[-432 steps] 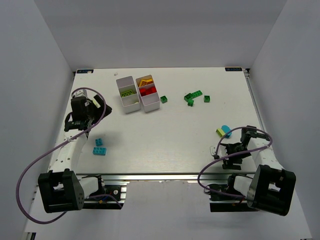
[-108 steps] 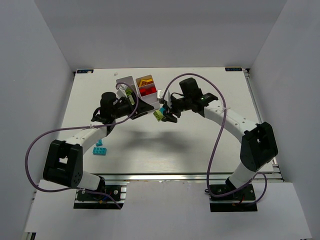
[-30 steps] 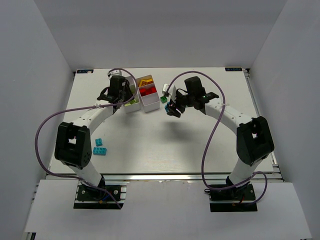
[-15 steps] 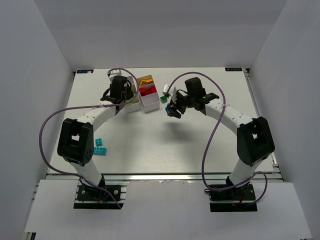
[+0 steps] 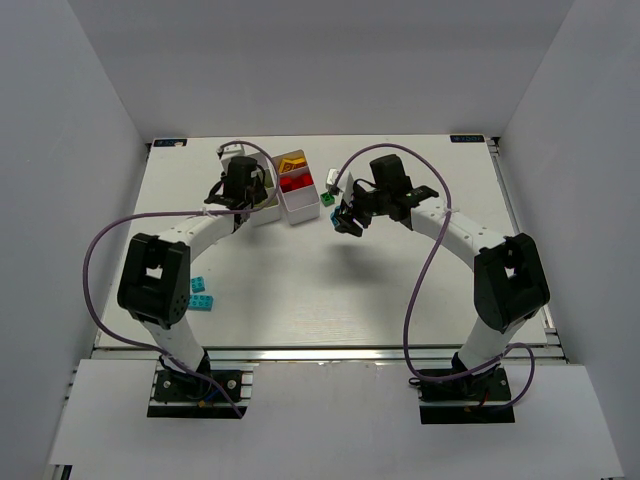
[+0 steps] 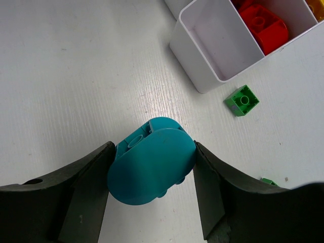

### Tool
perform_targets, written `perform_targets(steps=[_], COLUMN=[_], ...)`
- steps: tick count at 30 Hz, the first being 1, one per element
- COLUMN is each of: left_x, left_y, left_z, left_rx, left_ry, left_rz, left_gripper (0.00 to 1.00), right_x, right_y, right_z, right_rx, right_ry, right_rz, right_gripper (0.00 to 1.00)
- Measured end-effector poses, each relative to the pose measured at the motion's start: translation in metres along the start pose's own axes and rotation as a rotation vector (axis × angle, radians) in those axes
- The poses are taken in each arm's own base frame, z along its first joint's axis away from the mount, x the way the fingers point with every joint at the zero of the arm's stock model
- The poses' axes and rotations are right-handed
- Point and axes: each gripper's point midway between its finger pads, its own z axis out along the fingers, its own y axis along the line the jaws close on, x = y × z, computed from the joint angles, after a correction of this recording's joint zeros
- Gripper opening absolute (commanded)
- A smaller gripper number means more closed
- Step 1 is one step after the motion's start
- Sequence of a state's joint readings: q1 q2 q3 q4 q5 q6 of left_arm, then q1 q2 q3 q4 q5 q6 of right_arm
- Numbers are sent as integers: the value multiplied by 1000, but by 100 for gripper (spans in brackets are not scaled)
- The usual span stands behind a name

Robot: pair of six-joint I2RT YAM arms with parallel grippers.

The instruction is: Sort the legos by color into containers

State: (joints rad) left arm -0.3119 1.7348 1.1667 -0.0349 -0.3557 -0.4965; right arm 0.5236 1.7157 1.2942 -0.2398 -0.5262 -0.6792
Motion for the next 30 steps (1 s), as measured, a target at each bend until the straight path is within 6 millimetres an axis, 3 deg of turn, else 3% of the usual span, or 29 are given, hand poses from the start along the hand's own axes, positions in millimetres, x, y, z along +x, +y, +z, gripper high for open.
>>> perform_targets(steps=[9, 17, 24, 29, 30], left_x=[11, 12, 16, 8, 3], left_y=[6, 7, 5, 0, -1], left_z=[9, 9, 7, -2, -6], left_rx=[-29, -40, -40, -26, -20], left_ry=[16, 15, 25, 12, 4], left_rz=[15, 21, 26, 4, -4], left_gripper=[32, 54, 64, 66, 71], right_x=[0, 0, 0, -3, -3], right_y=[0, 0, 1, 4, 4], right_z=[0, 0, 0, 1, 1], right_rx=[0, 0, -5, -19, -23], right_ry=[0, 0, -3, -15, -20], right_rz=[0, 0, 0, 3, 3], right_gripper=[0, 0, 0, 0, 0])
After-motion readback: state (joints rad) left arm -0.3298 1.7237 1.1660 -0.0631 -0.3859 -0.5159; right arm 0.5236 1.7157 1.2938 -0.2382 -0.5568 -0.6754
